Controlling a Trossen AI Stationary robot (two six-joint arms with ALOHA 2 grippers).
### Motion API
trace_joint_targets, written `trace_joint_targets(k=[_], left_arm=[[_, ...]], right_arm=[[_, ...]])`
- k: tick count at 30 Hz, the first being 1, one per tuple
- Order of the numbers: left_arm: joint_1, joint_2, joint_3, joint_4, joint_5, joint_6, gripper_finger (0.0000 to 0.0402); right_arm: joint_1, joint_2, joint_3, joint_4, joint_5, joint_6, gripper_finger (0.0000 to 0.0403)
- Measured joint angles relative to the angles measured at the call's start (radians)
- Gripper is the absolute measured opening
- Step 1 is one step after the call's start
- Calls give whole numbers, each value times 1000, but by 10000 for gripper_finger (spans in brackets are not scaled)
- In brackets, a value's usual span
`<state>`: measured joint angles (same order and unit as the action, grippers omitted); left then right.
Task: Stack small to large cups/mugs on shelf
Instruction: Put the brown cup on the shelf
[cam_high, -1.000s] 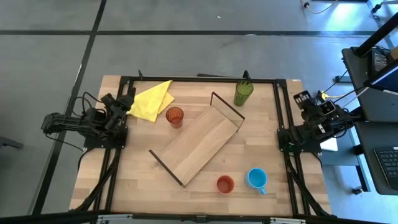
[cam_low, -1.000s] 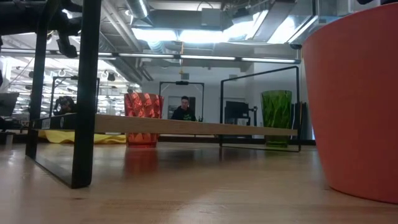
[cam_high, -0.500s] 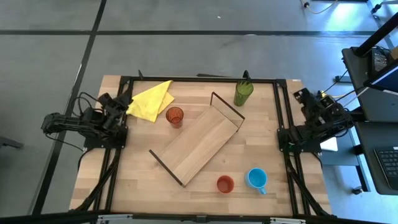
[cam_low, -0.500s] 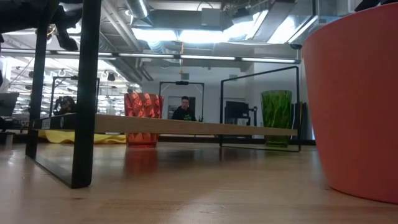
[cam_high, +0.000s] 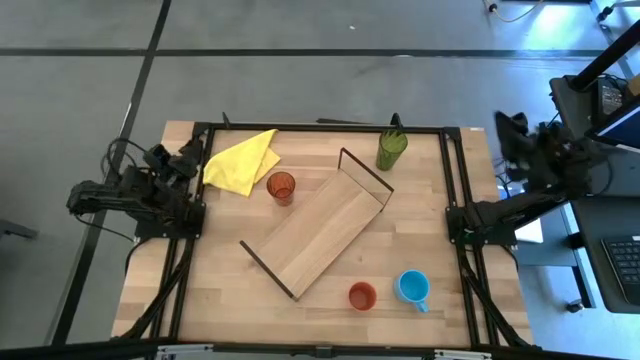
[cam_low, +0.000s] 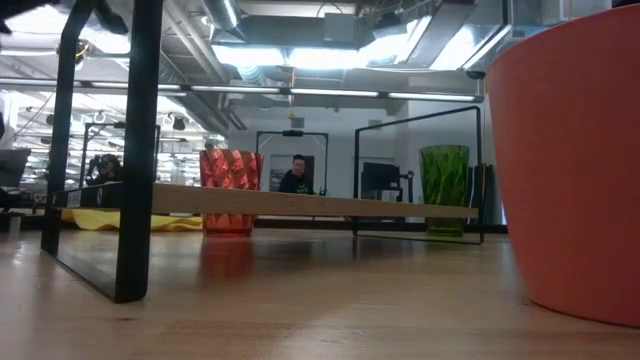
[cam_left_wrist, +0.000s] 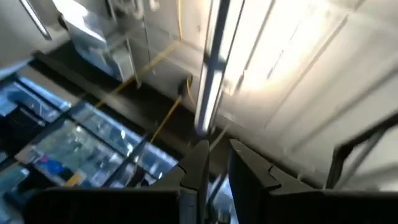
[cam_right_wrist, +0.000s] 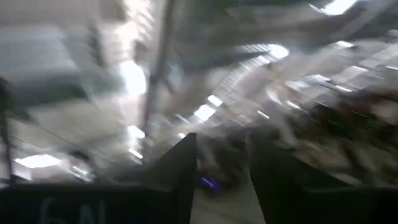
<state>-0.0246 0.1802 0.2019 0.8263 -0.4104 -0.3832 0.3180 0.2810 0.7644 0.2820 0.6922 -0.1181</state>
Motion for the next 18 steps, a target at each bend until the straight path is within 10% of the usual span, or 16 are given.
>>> trace_joint_targets(k=[6, 18], left_arm=[[0, 41, 258, -629, 11, -49, 53], [13, 351, 734, -1521, -101, 127, 53]], right_arm=[[0, 222, 235, -325, 418, 34, 140], [0, 427, 421, -364, 747, 42, 140]])
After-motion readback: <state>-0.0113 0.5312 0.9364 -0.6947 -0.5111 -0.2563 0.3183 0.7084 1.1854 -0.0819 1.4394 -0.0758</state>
